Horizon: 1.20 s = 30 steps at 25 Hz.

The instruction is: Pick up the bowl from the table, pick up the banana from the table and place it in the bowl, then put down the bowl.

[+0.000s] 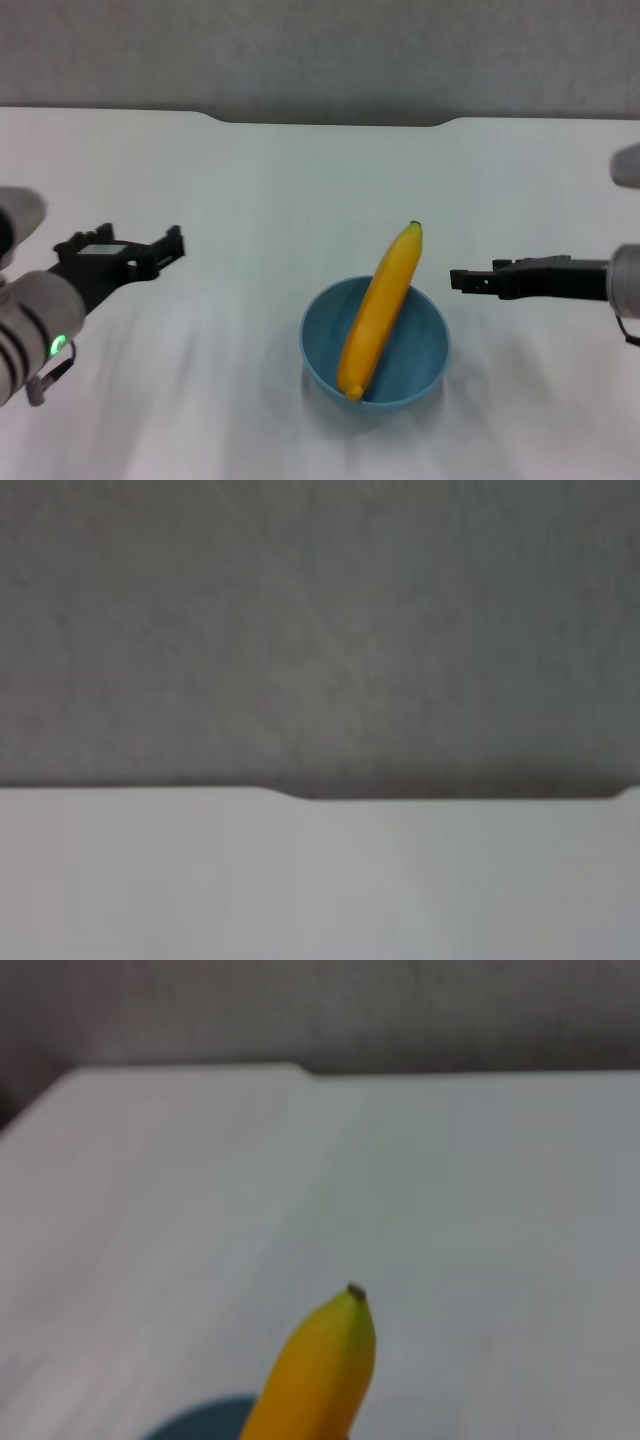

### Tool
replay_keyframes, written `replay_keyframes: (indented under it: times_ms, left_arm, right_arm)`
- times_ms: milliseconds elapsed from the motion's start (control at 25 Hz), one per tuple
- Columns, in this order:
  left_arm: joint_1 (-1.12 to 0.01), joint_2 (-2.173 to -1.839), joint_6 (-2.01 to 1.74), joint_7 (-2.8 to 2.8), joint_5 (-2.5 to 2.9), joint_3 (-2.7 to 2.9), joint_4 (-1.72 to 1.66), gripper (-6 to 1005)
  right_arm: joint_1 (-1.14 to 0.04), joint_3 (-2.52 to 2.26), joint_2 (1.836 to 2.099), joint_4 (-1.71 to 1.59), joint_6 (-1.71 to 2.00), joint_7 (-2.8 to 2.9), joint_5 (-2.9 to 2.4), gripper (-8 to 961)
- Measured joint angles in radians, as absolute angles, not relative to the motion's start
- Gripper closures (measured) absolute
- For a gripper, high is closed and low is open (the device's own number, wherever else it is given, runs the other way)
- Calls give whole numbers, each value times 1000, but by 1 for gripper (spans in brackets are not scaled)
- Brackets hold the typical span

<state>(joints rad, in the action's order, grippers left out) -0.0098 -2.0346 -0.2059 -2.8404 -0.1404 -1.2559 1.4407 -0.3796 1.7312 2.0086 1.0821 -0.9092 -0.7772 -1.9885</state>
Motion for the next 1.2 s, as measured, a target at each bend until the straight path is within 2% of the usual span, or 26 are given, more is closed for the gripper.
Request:
replay_keyframes:
  times_ms: [160,360,720,1000,1200]
  left_arm:
    - [12,-2035,3,-2841,-140,-1244,1328,116]
    - [4,-2039,274,-2840,-141,-1217,1151,116]
    - [-77,-2041,583,-2834,-179,-1197,847,116]
    - [-105,-2043,752,-2831,-226,-1194,719,116]
    - [-171,-2045,861,-2784,-239,-1194,576,116]
  right_arm:
    - [-311,1697,2009,1030,-821,-1039,-1737,177]
    - [-304,1654,2010,916,-759,-1290,-1496,180]
    - [-325,1601,2014,632,-771,-1880,-980,185]
    - [-326,1566,2012,441,-946,-2279,-602,184]
    - [-342,1564,2013,303,-1135,-2497,-430,199]
